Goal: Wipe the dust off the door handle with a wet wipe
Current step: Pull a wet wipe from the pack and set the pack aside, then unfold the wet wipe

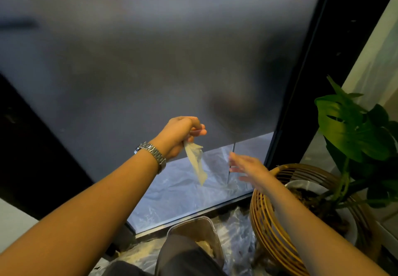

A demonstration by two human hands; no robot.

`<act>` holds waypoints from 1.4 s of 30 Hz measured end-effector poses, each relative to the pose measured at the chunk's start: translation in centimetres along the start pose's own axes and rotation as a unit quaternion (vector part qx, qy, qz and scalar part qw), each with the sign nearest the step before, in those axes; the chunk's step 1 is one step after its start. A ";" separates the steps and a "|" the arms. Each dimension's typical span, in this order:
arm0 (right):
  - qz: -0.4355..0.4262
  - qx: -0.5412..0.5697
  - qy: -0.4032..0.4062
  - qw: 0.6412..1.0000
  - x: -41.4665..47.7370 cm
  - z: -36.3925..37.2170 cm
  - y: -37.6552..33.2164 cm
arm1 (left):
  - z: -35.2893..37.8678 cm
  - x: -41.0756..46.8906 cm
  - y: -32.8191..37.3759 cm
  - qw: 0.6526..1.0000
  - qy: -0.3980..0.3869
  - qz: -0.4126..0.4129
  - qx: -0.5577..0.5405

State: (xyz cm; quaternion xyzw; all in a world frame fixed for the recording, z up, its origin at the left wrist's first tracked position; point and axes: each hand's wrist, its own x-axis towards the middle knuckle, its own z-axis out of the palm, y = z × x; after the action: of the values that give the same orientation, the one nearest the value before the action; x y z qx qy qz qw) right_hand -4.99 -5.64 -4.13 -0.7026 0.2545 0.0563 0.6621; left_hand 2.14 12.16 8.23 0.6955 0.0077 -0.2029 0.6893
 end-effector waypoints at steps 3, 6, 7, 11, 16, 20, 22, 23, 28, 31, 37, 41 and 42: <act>-0.055 -0.004 -0.205 0.977 -1.8 4.3 -6.7 | -1.5 -0.8 1.4 0.998 0.005 0.012 -0.059; -0.112 -0.050 -0.283 0.951 -3.0 7.1 -9.7 | -3.9 -1.7 2.9 0.993 0.013 0.040 -0.113; -0.132 -0.065 -0.292 0.945 -3.2 8.0 -10.3 | -4.8 -2.0 3.4 0.990 0.018 0.050 -0.128; -0.189 -0.043 -0.255 0.947 -5.0 11.6 -13.3 | -9.1 -3.6 4.8 0.989 0.018 0.101 -0.111; -0.286 -0.062 -0.206 0.934 -7.2 15.7 -16.8 | -14.9 -6.6 5.9 0.978 -0.018 0.180 0.099; -0.325 -0.078 -0.228 0.915 -8.4 18.8 -18.8 | -18.4 -8.8 6.4 0.945 0.023 0.225 0.237; -0.337 -0.089 -0.239 0.906 -8.9 20.1 -19.5 | -19.7 -9.5 6.7 0.926 0.059 0.248 0.278; -0.340 -0.092 -0.241 0.904 -9.2 20.6 -19.8 | -20.4 -9.8 6.8 0.919 0.081 0.255 0.288; -0.361 -0.076 -0.224 0.902 -9.4 22.5 -20.8 | -22.9 -10.7 7.0 0.909 0.173 0.293 0.239; -0.351 -0.071 -0.206 0.911 -9.2 23.0 -21.0 | -23.8 -11.0 7.3 0.913 0.235 0.288 0.168; -0.306 -0.029 -0.216 0.927 -9.2 23.6 -21.4 | -23.9 -10.8 7.1 0.951 0.178 0.252 0.021; -0.280 0.031 -0.240 0.929 -9.3 23.4 -21.7 | -24.4 -10.4 6.8 0.963 0.145 0.209 -0.089; -0.285 0.025 -0.242 0.927 -9.3 23.4 -21.7 | -24.5 -10.3 6.8 0.966 0.138 0.197 -0.099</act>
State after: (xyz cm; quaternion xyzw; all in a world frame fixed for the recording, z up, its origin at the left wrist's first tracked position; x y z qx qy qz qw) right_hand 2.38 19.35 16.59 -0.6936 -0.1224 0.0271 0.7094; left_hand 1.35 38.14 16.97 0.6332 -0.0142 0.0362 0.7730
